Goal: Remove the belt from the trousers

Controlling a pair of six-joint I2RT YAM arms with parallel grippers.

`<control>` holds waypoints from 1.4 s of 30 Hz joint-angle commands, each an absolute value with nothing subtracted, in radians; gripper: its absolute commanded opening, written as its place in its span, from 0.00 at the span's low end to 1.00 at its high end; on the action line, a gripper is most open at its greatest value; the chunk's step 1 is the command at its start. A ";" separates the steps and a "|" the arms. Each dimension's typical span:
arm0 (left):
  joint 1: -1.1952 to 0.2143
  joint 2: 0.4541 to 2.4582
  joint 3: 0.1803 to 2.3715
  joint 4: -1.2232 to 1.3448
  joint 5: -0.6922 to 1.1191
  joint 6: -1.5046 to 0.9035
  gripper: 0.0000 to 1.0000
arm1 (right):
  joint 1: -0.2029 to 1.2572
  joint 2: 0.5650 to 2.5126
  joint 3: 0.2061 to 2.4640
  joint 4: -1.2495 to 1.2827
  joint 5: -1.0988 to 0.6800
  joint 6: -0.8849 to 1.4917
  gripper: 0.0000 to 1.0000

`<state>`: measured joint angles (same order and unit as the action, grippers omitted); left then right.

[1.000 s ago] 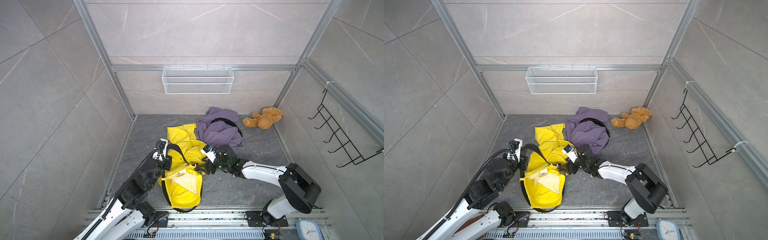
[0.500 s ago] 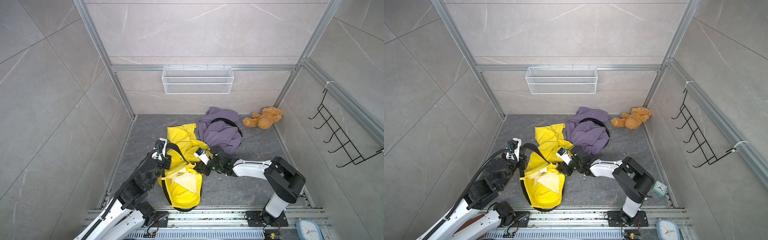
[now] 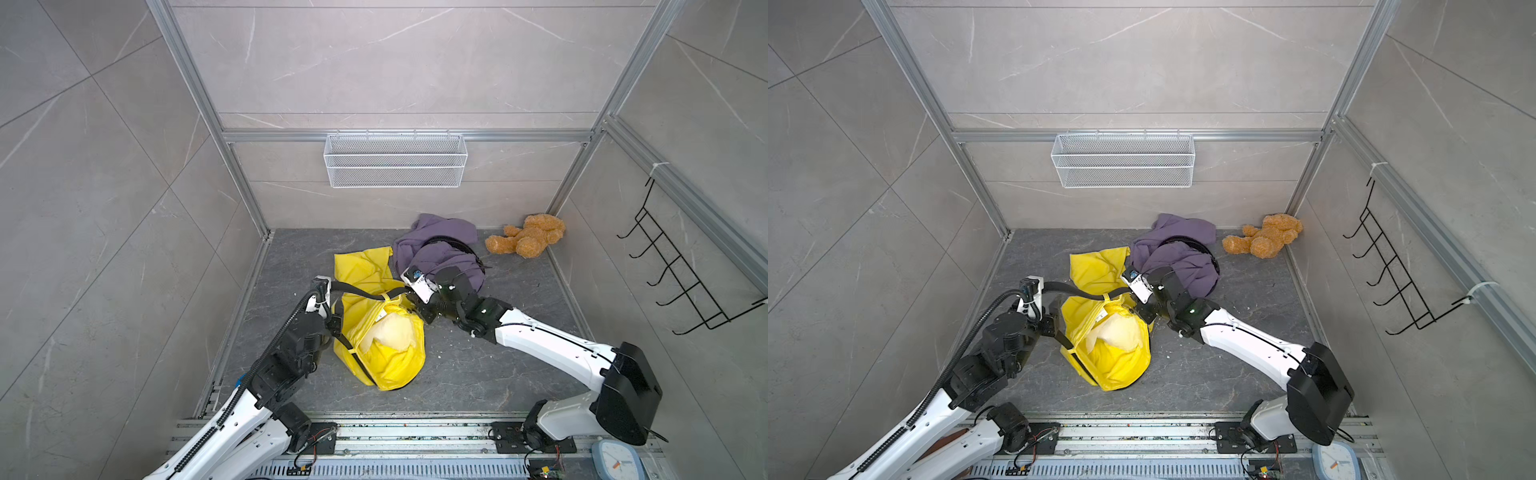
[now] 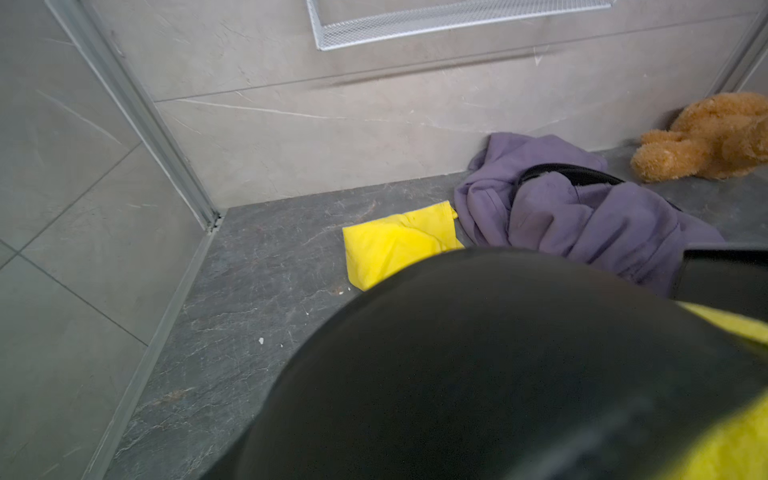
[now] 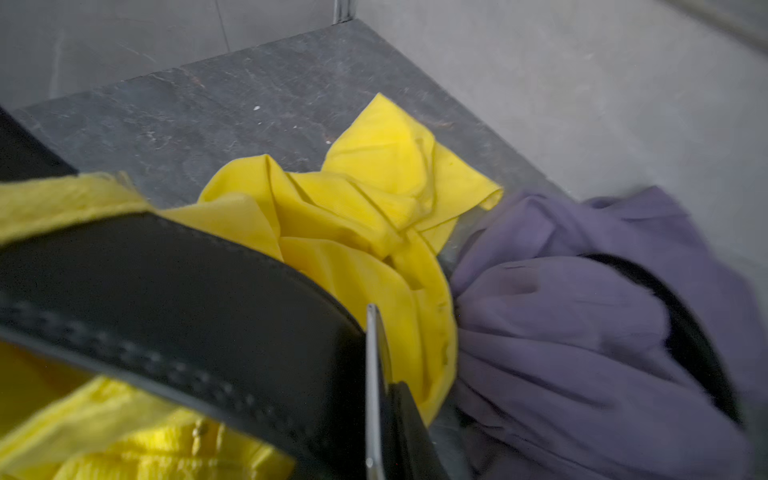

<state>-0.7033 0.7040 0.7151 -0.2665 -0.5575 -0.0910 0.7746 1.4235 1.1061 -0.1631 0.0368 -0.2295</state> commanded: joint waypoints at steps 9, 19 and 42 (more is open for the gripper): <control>-0.805 0.876 0.949 -0.333 -0.441 -0.028 1.00 | 0.772 1.394 1.390 -0.543 0.219 -0.312 0.00; -0.959 1.038 1.056 -0.345 -0.563 0.134 0.99 | 0.773 1.390 1.437 -0.637 0.197 -0.303 0.00; -1.155 1.043 1.195 -0.689 -0.700 0.183 0.97 | 0.719 1.428 1.511 -0.778 0.163 -0.332 0.00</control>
<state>-1.1477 0.9833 1.1168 -0.6651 -0.6476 0.1509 0.7193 1.4292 1.4586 -0.7742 0.1837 -0.3202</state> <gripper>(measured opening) 0.980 0.178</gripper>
